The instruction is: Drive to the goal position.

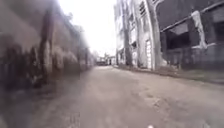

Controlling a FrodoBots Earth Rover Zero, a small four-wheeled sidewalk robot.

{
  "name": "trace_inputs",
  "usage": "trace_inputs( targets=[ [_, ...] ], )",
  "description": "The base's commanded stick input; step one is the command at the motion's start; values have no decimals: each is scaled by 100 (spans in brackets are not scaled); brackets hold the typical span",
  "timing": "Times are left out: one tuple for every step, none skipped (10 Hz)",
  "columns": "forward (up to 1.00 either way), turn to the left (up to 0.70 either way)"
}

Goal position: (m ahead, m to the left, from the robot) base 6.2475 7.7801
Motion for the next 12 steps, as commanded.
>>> trace_inputs(
  targets=[
    [50, 0],
    [50, 0],
    [50, 0],
    [50, 0],
    [50, 0],
    [50, 0],
    [50, 0],
    [50, 0],
    [50, 0],
    [50, 0],
    [50, 0],
    [50, 0]
  ],
)
